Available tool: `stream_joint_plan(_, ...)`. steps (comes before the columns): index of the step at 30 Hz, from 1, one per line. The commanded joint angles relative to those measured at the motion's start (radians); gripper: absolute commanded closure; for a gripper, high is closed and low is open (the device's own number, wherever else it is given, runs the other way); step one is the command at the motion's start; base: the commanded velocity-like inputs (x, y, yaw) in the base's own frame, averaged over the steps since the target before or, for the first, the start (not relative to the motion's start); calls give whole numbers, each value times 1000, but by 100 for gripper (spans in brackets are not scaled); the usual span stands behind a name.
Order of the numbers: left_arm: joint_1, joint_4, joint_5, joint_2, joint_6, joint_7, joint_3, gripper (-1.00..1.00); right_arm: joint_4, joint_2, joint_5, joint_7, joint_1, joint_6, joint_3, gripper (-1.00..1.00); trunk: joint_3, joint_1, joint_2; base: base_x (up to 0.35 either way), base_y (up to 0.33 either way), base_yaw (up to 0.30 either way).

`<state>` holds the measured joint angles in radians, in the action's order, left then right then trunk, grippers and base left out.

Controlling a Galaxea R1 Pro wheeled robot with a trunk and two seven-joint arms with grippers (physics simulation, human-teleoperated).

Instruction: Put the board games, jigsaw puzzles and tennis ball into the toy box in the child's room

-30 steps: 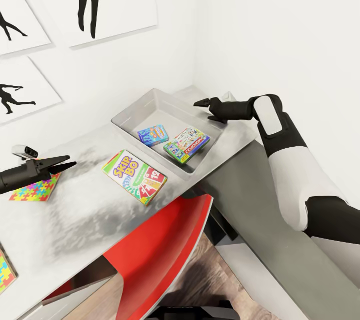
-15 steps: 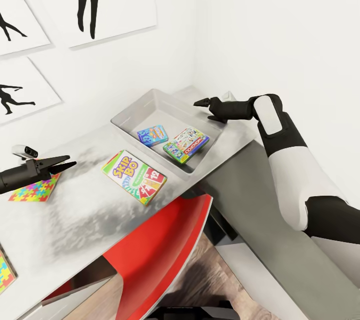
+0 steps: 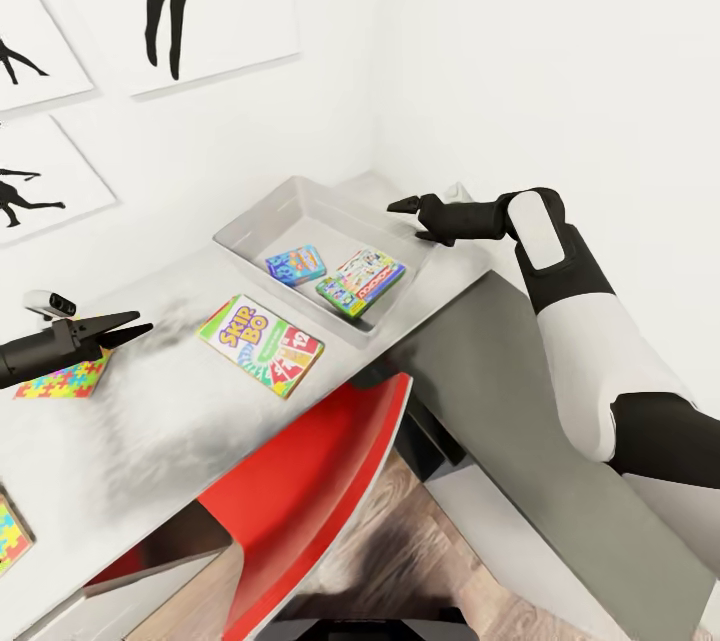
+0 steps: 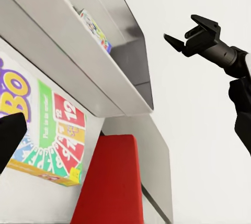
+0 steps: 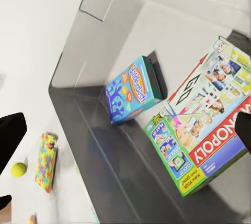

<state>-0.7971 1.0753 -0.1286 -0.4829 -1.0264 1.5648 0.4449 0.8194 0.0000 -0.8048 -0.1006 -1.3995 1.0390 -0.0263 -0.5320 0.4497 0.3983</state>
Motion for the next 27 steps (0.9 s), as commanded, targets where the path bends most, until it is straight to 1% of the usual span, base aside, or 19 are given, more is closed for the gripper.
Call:
stream_joint_plan(1,-1,0,1,0,-11,5,0,-100,0,0,11,-10,-1,3,0,-100,-1,0,2,-147,5,-5)
stream_joint_plan(6,-1,0,1,0,-11,5,0,-100,0,0,11,-10,-1,3,0,-100,-1,0,2,-187,73,-2)
stream_joint_plan(14,-1,0,1,0,-12,5,0,-100,0,0,12,-8,-1,3,0,-100,-1,0,2,-194,209,0)
stream_joint_plan(20,-1,2,1,-1,-11,6,0,-100,0,0,12,-8,-1,2,0,-100,-1,0,2,-43,91,0)
stream_joint_plan(27,-1,4,0,-2,-12,6,21,-100,0,0,11,-8,-1,1,0,-100,-1,0,2,-5,10,0)
